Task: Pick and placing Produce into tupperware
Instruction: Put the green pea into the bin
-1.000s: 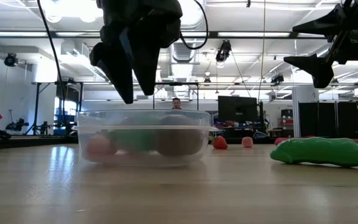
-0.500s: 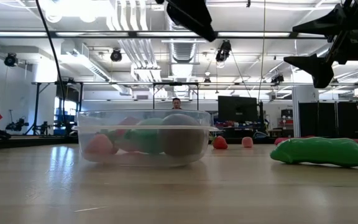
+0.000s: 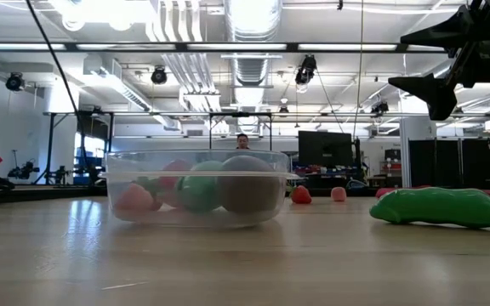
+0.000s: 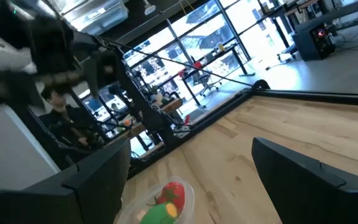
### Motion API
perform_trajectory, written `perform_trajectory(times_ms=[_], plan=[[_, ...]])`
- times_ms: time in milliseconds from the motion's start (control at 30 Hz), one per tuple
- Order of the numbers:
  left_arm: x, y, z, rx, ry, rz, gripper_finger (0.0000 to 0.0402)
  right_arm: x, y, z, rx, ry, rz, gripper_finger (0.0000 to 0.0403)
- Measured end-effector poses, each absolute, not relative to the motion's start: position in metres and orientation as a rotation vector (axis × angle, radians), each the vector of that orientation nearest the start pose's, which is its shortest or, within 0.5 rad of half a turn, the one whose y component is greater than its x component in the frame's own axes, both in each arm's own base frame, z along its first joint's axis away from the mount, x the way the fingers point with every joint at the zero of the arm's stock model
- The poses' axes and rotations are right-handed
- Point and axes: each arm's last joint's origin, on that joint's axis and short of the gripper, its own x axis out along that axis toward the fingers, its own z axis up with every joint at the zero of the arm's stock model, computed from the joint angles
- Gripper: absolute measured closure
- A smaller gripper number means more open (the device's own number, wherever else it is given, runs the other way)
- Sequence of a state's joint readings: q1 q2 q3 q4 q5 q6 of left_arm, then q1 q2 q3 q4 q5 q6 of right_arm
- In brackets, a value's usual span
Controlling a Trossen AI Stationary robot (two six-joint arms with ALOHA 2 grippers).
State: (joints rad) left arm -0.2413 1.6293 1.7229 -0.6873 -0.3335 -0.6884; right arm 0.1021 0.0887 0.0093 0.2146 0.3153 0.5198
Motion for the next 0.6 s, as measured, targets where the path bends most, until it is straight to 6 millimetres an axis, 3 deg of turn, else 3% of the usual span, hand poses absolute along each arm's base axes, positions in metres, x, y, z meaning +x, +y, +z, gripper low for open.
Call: perform_trajectory(times_ms=[133, 267, 333, 467, 600], plan=[[0.324, -0.071, 0.422, -0.701, 0.39, 0.288, 0.0107, 0.101, 0.001, 0.18, 0.545, -0.185, -0.174, 0.0076], [0.311, -0.076, 0.44, -0.655, 0.306, 0.182, 0.0107, 0.101, 0.001, 0.181, 0.575, -0.191, -0.164, 0.0076], [0.306, -0.078, 0.447, -0.609, 0.277, 0.142, 0.0107, 0.1, 0.003, 0.182, 0.7, -0.198, -0.103, 0.0076], [0.3, -0.081, 0.447, -0.503, 0.301, 0.096, 0.0107, 0.1, 0.002, 0.184, 0.803, -0.237, -0.106, 0.0076], [0.287, -0.078, 0.439, -0.398, 0.386, 0.087, 0.0107, 0.095, 0.002, 0.205, 0.643, -0.439, -0.062, 0.0076]])
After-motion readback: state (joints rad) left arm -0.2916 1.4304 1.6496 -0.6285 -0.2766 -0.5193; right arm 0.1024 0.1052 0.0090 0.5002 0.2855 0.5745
